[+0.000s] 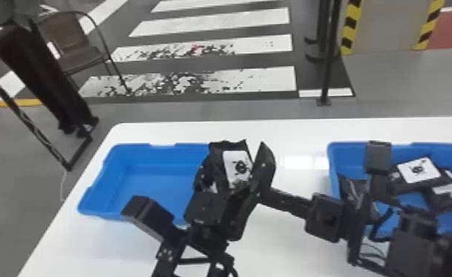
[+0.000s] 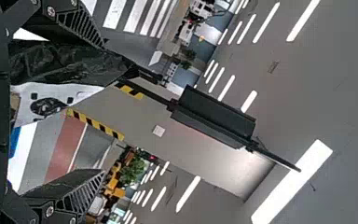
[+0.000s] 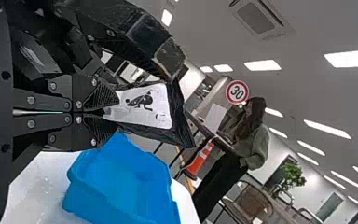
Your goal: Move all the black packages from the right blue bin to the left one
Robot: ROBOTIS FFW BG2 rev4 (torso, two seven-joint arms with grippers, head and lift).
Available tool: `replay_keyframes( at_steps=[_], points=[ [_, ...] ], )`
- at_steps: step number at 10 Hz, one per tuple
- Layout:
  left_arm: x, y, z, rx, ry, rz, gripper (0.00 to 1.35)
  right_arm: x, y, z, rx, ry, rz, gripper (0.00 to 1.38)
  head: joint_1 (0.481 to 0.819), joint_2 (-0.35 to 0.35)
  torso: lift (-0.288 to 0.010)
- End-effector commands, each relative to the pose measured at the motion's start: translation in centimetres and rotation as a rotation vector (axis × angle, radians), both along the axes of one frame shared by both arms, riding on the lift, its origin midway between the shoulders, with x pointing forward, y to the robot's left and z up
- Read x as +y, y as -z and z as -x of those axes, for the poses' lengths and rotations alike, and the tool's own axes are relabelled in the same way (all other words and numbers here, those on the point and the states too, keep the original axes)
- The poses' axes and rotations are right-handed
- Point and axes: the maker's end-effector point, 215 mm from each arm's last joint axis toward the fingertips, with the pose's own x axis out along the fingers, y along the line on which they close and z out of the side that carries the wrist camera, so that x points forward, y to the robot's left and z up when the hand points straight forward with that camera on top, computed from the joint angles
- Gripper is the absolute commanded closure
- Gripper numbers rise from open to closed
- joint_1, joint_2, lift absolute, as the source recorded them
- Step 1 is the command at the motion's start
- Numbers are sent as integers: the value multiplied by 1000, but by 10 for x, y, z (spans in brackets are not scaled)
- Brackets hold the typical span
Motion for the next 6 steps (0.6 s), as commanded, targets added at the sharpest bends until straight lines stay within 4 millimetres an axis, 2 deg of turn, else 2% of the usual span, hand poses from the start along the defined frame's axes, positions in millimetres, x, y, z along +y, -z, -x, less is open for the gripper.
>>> replay_keyframes(
  at_steps=[1, 2, 3, 4, 6],
  points=[
    [6, -1, -1, -8, -15, -4, 317, 0, -1, 0, -1, 3, -9, 1139, 695, 238, -154],
    [7, 3, -1, 6, -18, -8, 831, -1, -3, -2, -4, 12, -17, 1139, 695, 248, -154],
    [7, 7, -2, 16, -17, -14, 1154, -3, -6, -8, -15, 25, -22, 1139, 695, 250, -154],
    [8, 5, -3, 8, -21, -30, 1213, -3, -9, -12, -22, 31, -26, 1139, 695, 248, -154],
    [22, -3, -3, -26, -60, -49, 1213, -5, -2, -13, -12, 39, -24, 1139, 695, 245, -154]
  ],
)
